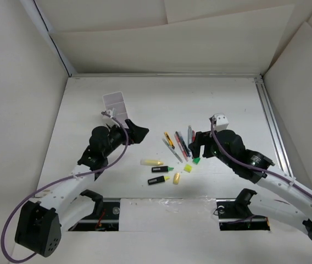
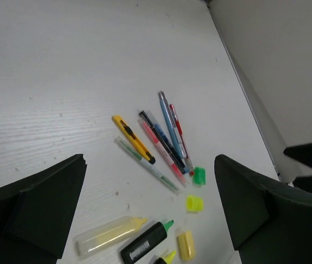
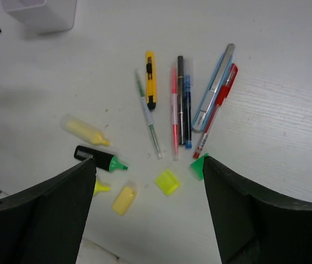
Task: Sort the stationery into containers
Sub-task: Pick up the pen from the center of the board.
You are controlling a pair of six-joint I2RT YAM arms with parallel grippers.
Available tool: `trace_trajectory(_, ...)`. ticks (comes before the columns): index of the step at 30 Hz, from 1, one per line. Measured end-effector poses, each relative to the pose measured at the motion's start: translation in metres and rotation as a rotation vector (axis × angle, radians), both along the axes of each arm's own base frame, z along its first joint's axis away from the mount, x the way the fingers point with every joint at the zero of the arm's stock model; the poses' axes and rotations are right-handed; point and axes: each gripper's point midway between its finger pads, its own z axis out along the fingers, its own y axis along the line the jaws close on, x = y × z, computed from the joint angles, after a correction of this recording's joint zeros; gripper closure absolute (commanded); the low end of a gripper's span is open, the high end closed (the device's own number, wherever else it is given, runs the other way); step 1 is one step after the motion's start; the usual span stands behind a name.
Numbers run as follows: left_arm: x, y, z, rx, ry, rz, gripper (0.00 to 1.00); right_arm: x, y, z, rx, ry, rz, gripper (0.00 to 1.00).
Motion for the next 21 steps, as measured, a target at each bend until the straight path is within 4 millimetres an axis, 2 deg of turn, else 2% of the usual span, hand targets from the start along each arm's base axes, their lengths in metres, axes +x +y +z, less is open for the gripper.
trace_trajectory(2,0.007,0.006,0.014,0.010,0.000,0.053,0.00,-0.006,0.006,-0.005,0.006,0.020,0.050,0.32)
trace_trajectory(3,0.010,0.009,0.022,0.009,-0.007,0.079,0.00,-0.009,0.009,-0.008,0.009,0.028,0.075,0.43)
trace_trajectory(4,0.012,0.013,0.031,0.001,-0.020,0.109,0.00,-0.012,0.012,-0.010,0.008,0.037,0.098,0.61)
trace_trajectory(7,0.003,0.026,0.052,-0.050,-0.079,0.178,0.00,-0.018,0.021,-0.019,0.000,0.069,0.153,0.95)
trace_trajectory(8,-0.003,0.033,0.056,-0.068,-0.102,0.199,0.00,-0.020,0.024,-0.023,-0.008,0.082,0.171,1.00)
trace_trajectory(12,-0.023,0.059,0.052,-0.094,-0.127,0.296,0.00,-0.026,0.032,-0.034,-0.027,0.115,0.216,1.00)
trace_trajectory(16,-0.034,0.073,0.058,-0.120,-0.153,0.348,0.00,-0.027,0.035,-0.034,-0.026,0.108,0.222,1.00)
trace_trajectory(18,-0.033,0.072,0.047,-0.105,-0.112,0.352,0.00,-0.025,0.035,-0.033,-0.023,0.101,0.218,1.00)
trace_trajectory(21,-0.031,0.068,0.016,-0.054,-0.013,0.337,0.00,-0.023,0.034,-0.036,-0.025,0.093,0.206,0.98)
